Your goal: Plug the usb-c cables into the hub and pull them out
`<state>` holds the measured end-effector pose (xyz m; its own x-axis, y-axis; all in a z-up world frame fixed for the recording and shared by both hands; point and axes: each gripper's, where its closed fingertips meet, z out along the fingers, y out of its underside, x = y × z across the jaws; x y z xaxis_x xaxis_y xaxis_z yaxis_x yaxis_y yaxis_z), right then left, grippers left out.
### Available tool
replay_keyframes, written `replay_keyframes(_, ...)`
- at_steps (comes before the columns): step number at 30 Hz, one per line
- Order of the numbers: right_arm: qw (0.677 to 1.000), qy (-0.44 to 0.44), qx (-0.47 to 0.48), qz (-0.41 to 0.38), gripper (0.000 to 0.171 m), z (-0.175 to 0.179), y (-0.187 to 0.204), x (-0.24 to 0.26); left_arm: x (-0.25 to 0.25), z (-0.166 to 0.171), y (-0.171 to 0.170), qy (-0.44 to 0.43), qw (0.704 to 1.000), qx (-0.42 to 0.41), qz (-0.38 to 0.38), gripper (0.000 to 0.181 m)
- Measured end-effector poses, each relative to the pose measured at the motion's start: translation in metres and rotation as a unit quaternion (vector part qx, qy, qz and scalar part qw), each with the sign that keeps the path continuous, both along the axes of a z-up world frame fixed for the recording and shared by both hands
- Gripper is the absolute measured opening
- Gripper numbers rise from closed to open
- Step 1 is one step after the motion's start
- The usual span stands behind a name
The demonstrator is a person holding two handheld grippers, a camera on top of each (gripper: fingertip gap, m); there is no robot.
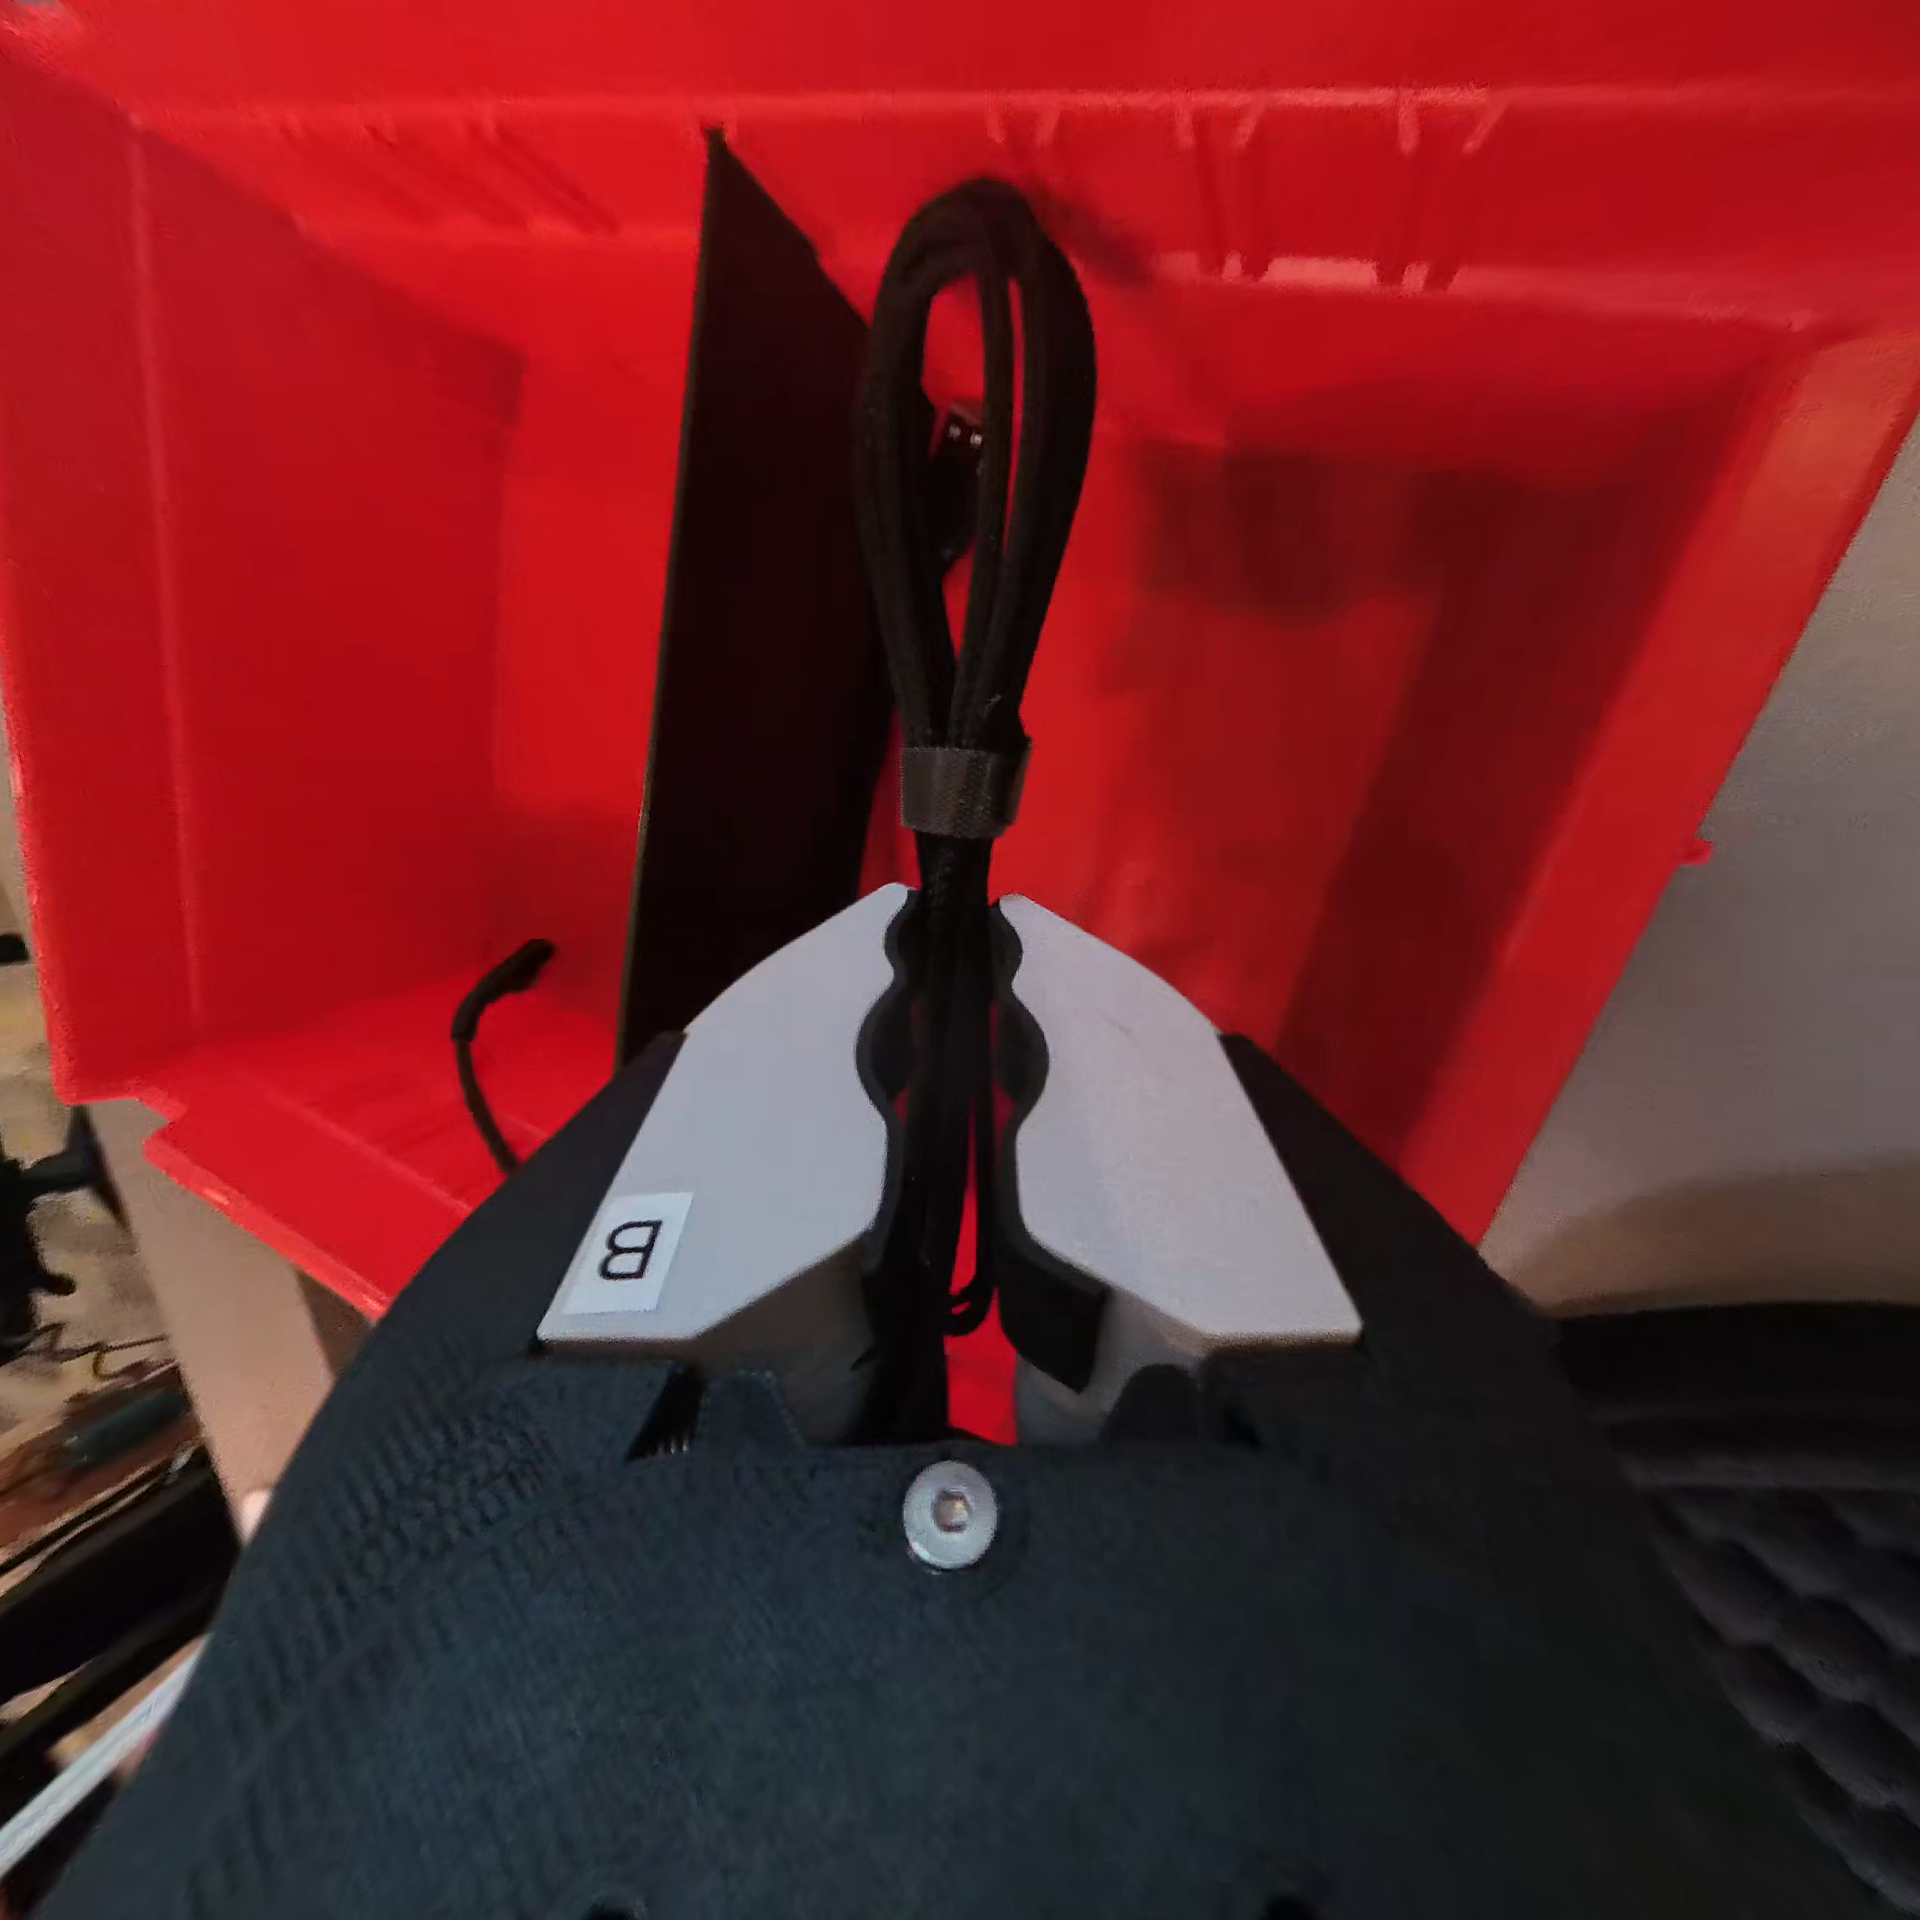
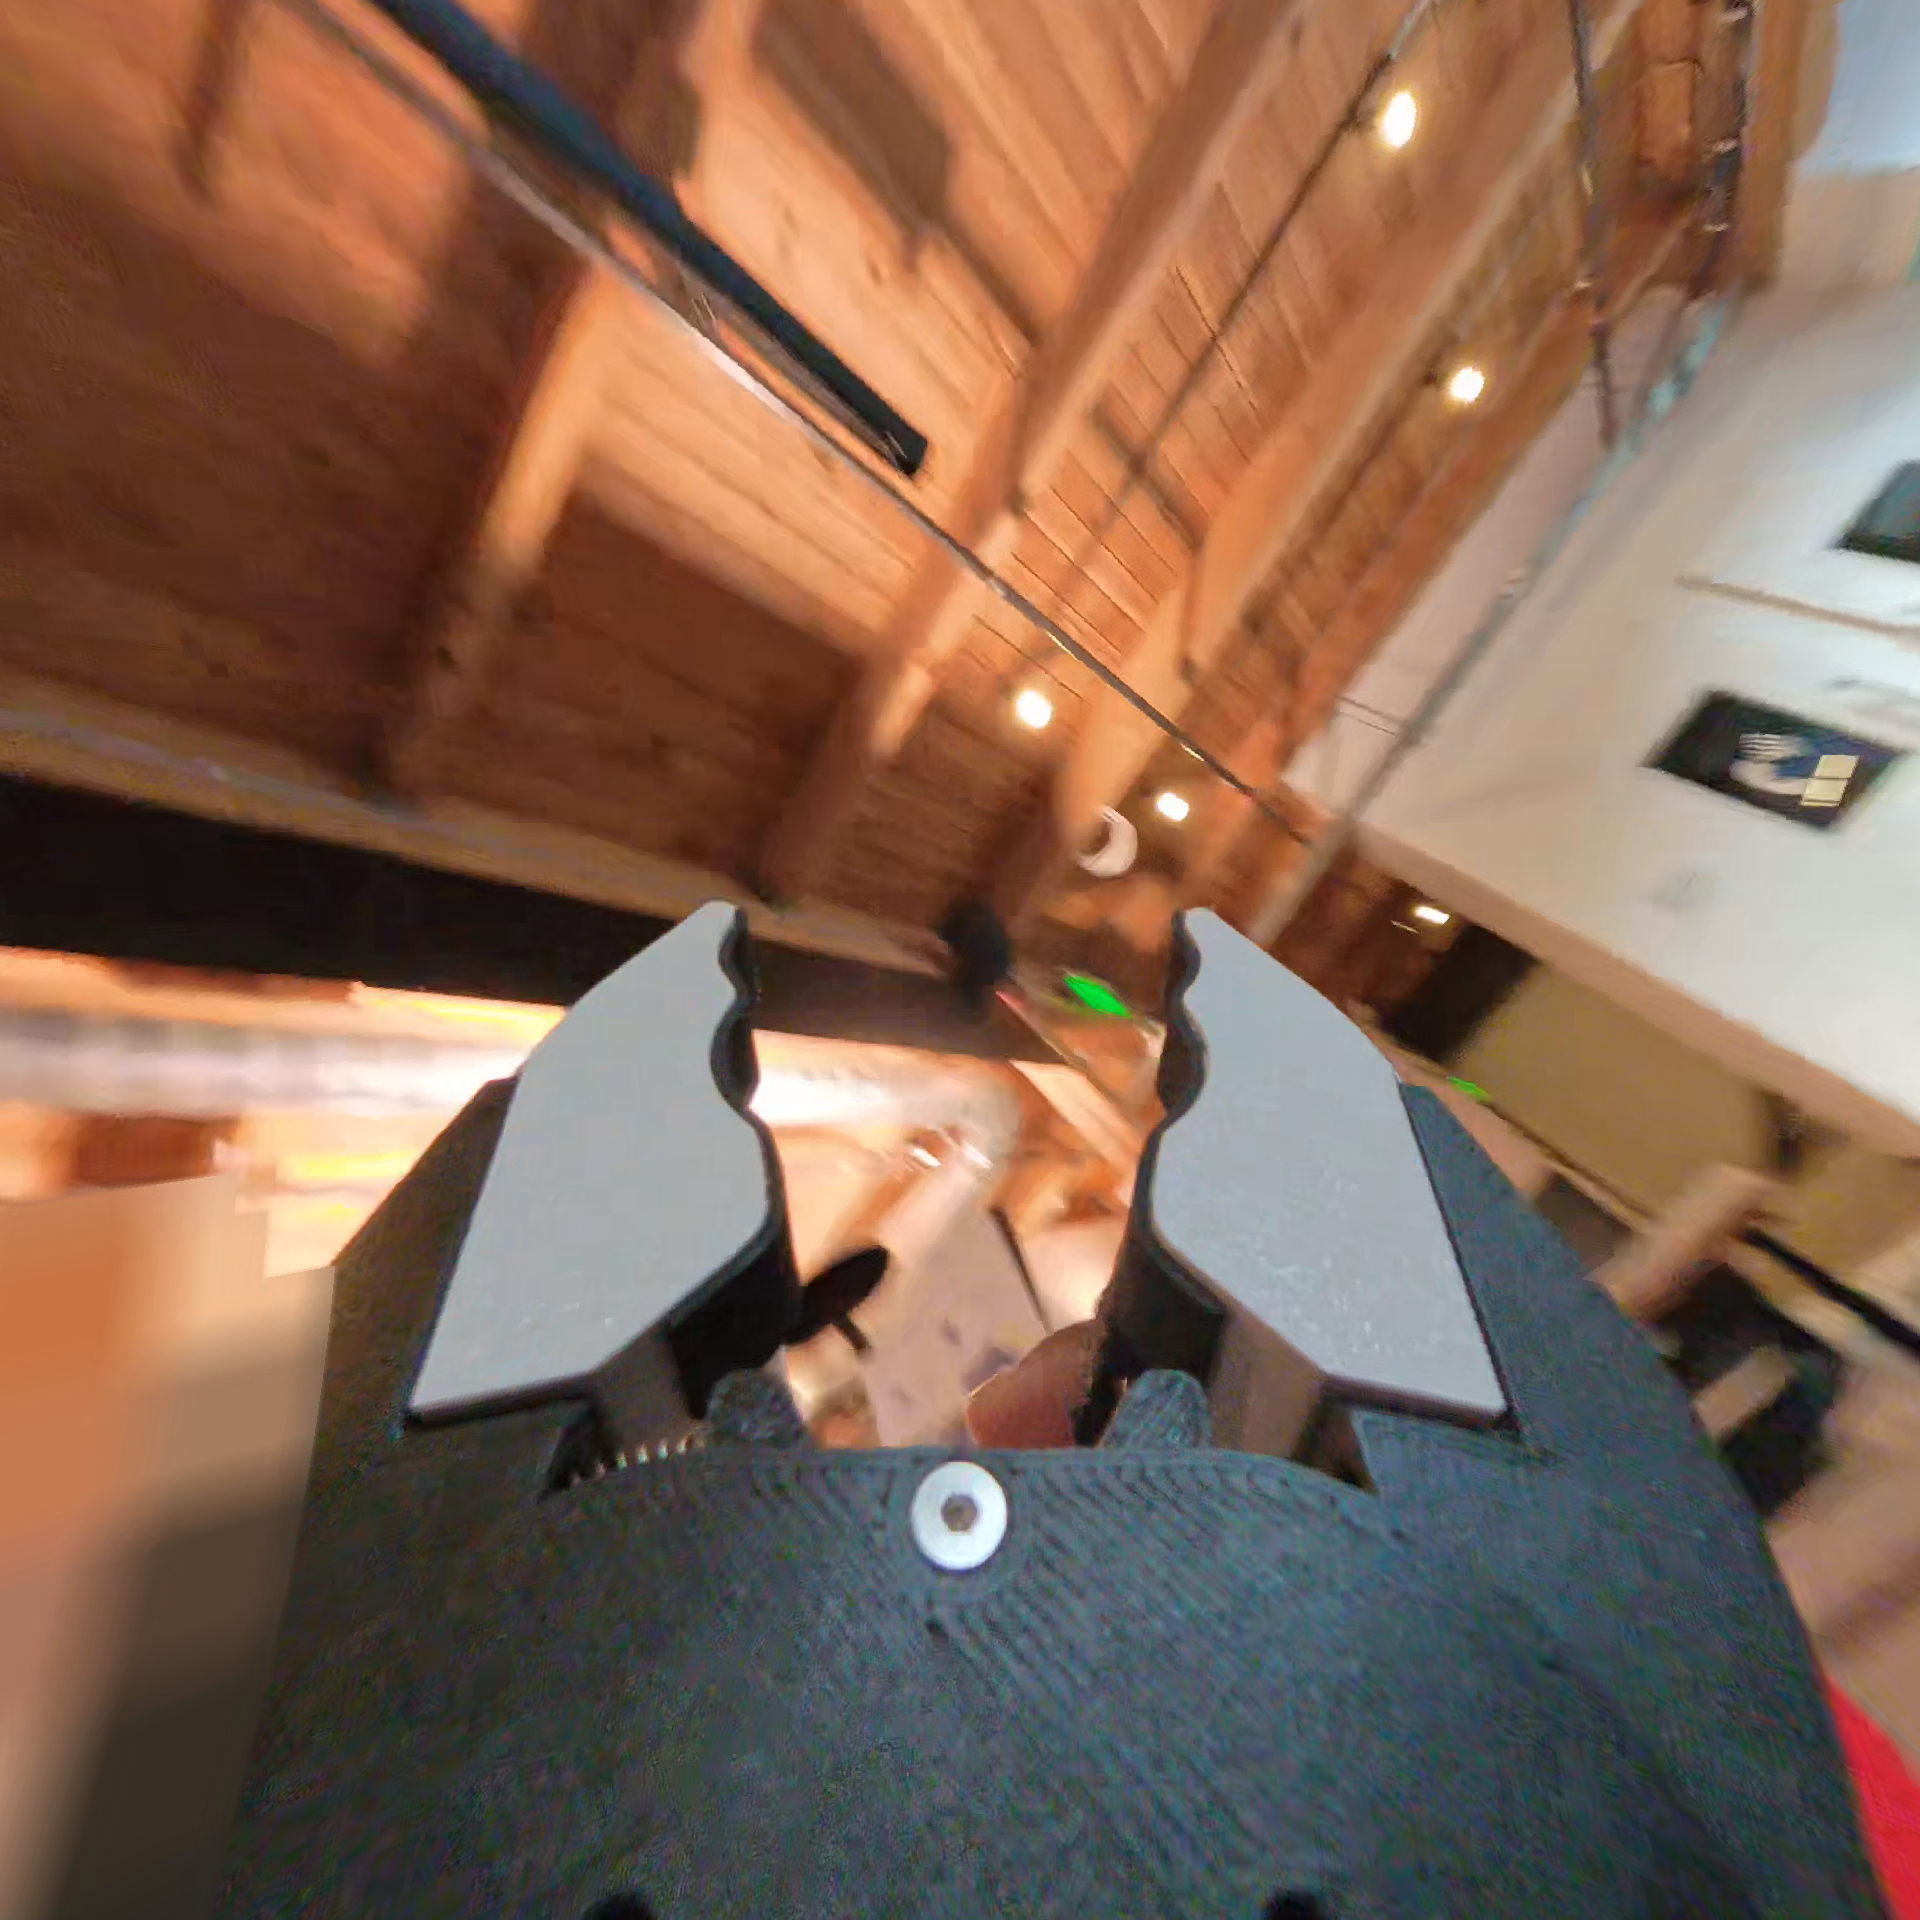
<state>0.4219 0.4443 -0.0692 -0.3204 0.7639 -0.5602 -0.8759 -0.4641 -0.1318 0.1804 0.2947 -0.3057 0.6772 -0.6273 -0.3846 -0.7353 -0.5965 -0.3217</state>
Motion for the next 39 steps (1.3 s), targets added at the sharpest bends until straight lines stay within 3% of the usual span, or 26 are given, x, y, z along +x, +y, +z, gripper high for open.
replay_keyframes(2, 0.999, -0.037, 0.012, 0.012, 0.079, 0.0, -0.012, -0.009, 0.002, -0.002, 0.001, -0.024, 1.0, -0.006, 0.012, 0.013)
replay_keyframes(6, 0.998, 0.016, 0.009, 0.062, 0.069, -0.002, -0.031, -0.011, 0.008, -0.004, 0.004, -0.05, 0.998, -0.03, 0.024, 0.017)
replay_keyframes(10, 0.998, -0.01, 0.021, 0.066, 0.067, -0.001, -0.05, -0.026, 0.021, 0.019, 0.005, -0.122, 0.992, -0.02, 0.013, 0.054)
replay_keyframes(14, 0.991, -0.086, 0.067, 0.073, 0.069, 0.009, -0.082, -0.049, 0.028, 0.078, 0.003, -0.232, 0.971, 0.047, -0.016, 0.063)
replay_keyframes(17, 0.959, -0.25, 0.114, 0.066, 0.059, -0.001, -0.108, -0.083, 0.007, 0.136, -0.009, -0.294, 0.945, 0.138, -0.018, 0.06)
replay_keyframes(21, 0.83, -0.518, 0.191, 0.076, 0.052, -0.041, -0.143, -0.135, -0.043, 0.188, -0.043, -0.337, 0.907, 0.252, 0.016, 0.052)
replay_keyframes(24, 0.729, -0.622, 0.266, 0.108, 0.051, -0.059, -0.167, -0.166, -0.067, 0.208, -0.086, -0.38, 0.872, 0.308, 0.025, 0.045)
replay_keyframes(28, 0.594, -0.672, 0.411, 0.161, 0.053, -0.058, -0.18, -0.213, -0.079, 0.211, -0.15, -0.443, 0.84, 0.313, 0.021, 0.043)
replay_keyframes(33, 0.329, -0.774, 0.522, 0.145, 0.056, -0.109, -0.12, -0.279, -0.091, 0.19, -0.237, -0.446, 0.843, 0.297, 0.039, 0.042)
replay_keyframes(35, 0.238, -0.779, 0.562, 0.143, 0.054, -0.138, -0.103, -0.301, -0.099, 0.177, -0.271, -0.428, 0.85, 0.3, 0.058, 0.042)
replay_keyframes(37, 0.185, -0.763, 0.603, 0.141, 0.051, -0.163, -0.095, -0.325, -0.109, 0.164, -0.302, -0.42, 0.847, 0.313, 0.09, 0.042)
replay_keyframes(39, 0.169, -0.743, 0.63, 0.149, 0.048, -0.186, -0.096, -0.346, -0.122, 0.147, -0.329, -0.419, 0.838, 0.322, 0.137, 0.041)
